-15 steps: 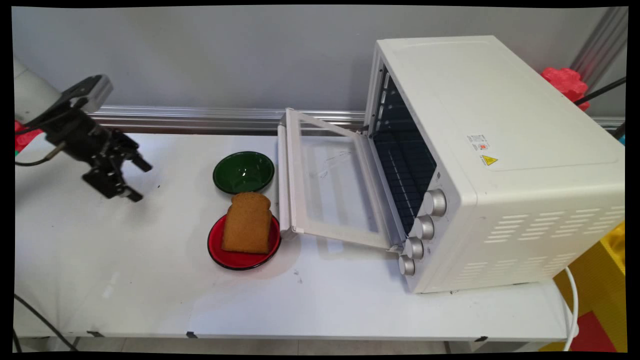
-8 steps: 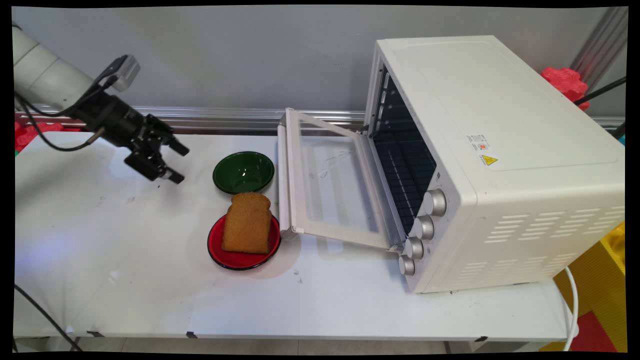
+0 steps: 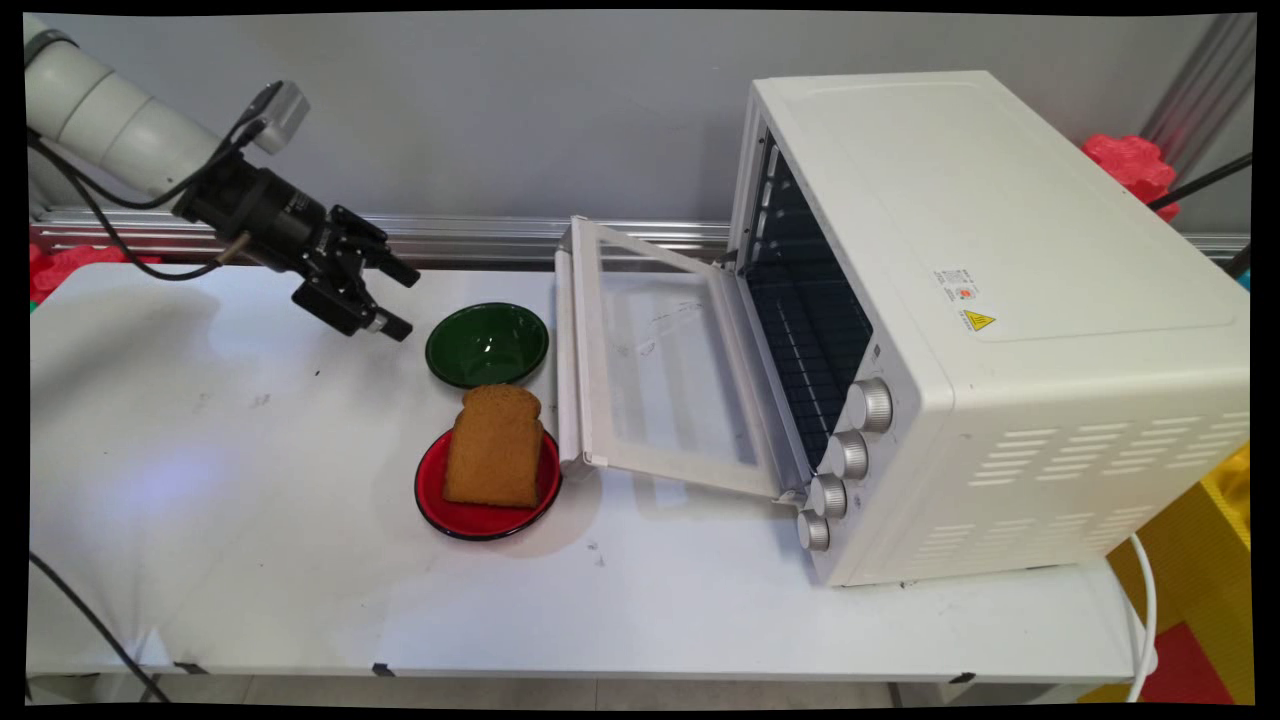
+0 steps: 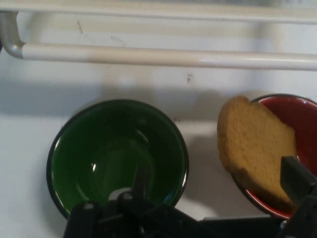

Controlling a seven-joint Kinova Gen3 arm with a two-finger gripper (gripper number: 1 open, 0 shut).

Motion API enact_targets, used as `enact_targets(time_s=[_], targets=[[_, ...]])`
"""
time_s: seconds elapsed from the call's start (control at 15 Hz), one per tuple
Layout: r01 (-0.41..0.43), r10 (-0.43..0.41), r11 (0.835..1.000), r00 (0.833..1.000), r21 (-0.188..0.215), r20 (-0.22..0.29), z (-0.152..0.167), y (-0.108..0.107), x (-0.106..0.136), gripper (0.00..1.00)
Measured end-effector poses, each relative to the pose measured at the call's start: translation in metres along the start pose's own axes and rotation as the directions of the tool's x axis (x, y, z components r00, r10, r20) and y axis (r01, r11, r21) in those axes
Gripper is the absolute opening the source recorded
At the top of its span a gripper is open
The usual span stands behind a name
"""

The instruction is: Close the oven

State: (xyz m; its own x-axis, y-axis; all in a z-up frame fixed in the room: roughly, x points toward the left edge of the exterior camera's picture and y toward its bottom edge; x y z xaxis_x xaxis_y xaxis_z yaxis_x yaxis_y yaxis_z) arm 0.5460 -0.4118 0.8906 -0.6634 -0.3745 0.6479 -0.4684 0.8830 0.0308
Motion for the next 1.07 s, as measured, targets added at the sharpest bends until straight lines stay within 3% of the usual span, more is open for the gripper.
enact_targets(time_s=[0.47, 0.53, 1.07], targets=[[-0.009, 0.009, 1.0, 1.0, -0.005, -0.021, 0.0016, -0.0036, 0.0066, 1.0], [-0.009, 0.009, 1.0, 1.0, -0.006, -0.022, 0.0017, -0.0038, 0.0069, 0.0], [-0.019, 0.019, 1.0, 1.0, -0.02, -0.014, 0.0023, -0.0046, 0.008, 0.0]])
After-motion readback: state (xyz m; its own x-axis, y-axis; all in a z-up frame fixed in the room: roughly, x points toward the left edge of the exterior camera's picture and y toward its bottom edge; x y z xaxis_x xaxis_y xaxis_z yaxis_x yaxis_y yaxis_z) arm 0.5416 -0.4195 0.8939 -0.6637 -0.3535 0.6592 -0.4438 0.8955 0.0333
